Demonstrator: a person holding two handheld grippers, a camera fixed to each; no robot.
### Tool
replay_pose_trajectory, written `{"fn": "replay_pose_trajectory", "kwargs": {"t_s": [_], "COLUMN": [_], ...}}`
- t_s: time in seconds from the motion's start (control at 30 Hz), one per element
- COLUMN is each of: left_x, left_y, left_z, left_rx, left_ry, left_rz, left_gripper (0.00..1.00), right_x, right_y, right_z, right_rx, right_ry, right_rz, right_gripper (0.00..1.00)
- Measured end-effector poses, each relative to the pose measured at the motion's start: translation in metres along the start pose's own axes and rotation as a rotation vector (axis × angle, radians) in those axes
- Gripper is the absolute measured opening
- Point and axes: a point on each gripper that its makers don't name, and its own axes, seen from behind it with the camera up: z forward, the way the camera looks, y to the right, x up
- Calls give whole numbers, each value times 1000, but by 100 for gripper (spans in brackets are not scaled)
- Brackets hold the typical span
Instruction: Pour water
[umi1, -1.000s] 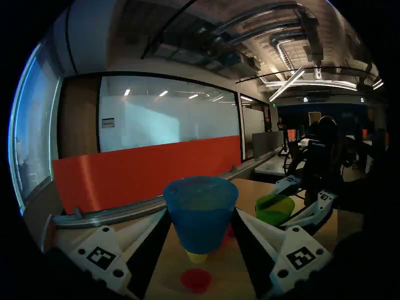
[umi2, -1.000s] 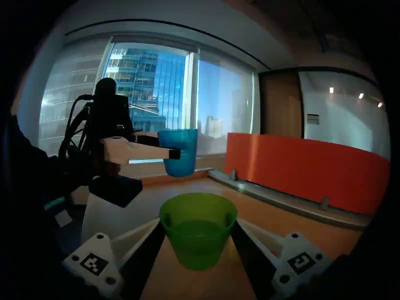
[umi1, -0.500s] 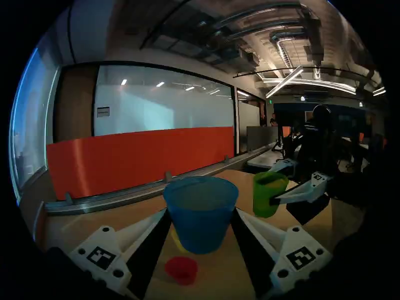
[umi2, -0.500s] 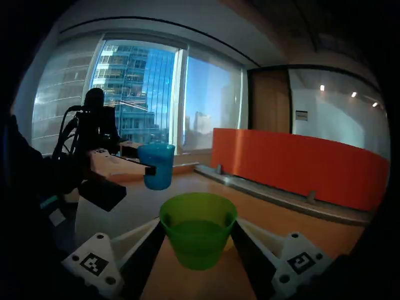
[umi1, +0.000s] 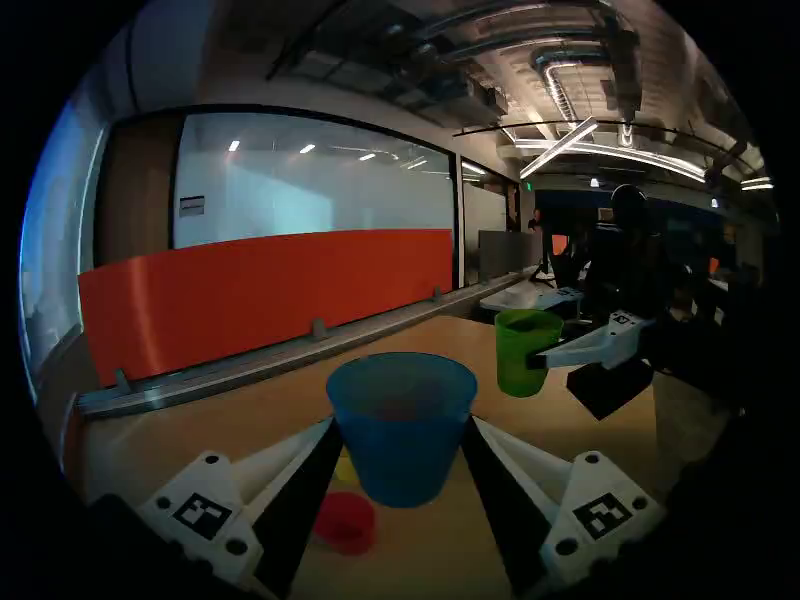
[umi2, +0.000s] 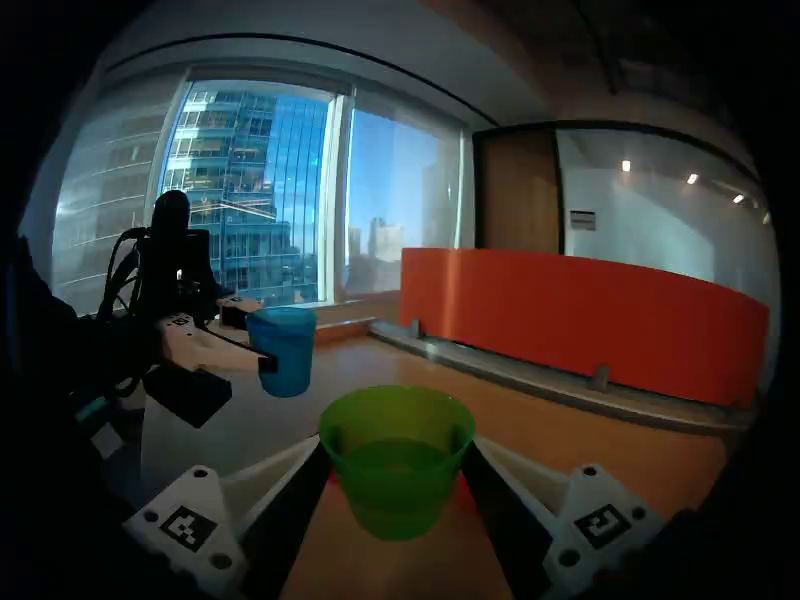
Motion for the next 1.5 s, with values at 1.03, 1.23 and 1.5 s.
{"fn": "replay_pose_trajectory", "kwargs": {"t_s": [1.03, 1.23, 1.5], "left_x": [-102, -119, -145], "left_y": [31, 30, 31], "left_z": [19, 21, 23], "left_rx": [-106, -124, -153], "left_ry": [-268, -317, -388], "left_rz": [141, 158, 159], "left_gripper": [82, 82, 82], "right_x": [-63, -74, -89], "right_y": [18, 20, 22], "right_z": [9, 12, 18], "right_rx": [19, 28, 43], "right_ry": [-190, -218, -251], "right_rz": [-8, -13, -13], "right_gripper": [88, 88, 88]}}
